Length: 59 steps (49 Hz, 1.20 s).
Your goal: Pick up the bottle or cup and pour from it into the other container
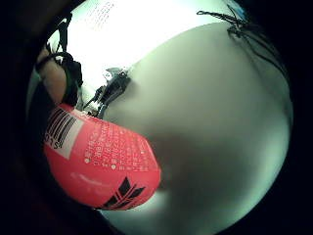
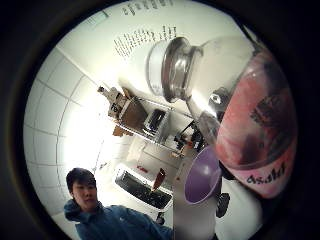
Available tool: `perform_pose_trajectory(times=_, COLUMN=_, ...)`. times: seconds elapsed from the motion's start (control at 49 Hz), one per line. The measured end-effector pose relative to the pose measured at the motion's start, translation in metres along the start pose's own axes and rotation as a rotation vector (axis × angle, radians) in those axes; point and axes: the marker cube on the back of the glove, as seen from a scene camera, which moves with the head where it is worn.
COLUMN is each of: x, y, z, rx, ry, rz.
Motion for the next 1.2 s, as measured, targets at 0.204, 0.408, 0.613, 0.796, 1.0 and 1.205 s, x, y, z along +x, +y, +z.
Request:
perform_pose_trajectory(times=0.204, x=-0.027, y=-0.005, z=-0.007, rx=-0.109, ry=0.072, rz=-0.04)
perform_pose_trajectory(times=0.408, x=-0.051, y=-0.011, z=-0.013, rx=-0.234, ry=0.194, rz=-0.086)
perform_pose_trajectory(times=0.613, x=-0.072, y=-0.022, z=-0.017, rx=-0.403, ry=0.441, rz=-0.127)
perform_pose_trajectory(times=0.796, x=-0.101, y=-0.024, z=-0.009, rx=-0.592, ry=0.625, rz=-0.129)
perform_pose_trajectory(times=1.0, x=-0.127, y=-0.03, z=0.001, rx=-0.785, ry=0.898, rz=-0.149)
perform_pose_trajectory(times=1.205, x=-0.144, y=-0.032, z=0.024, rx=-0.941, ry=1.148, rz=-0.127)
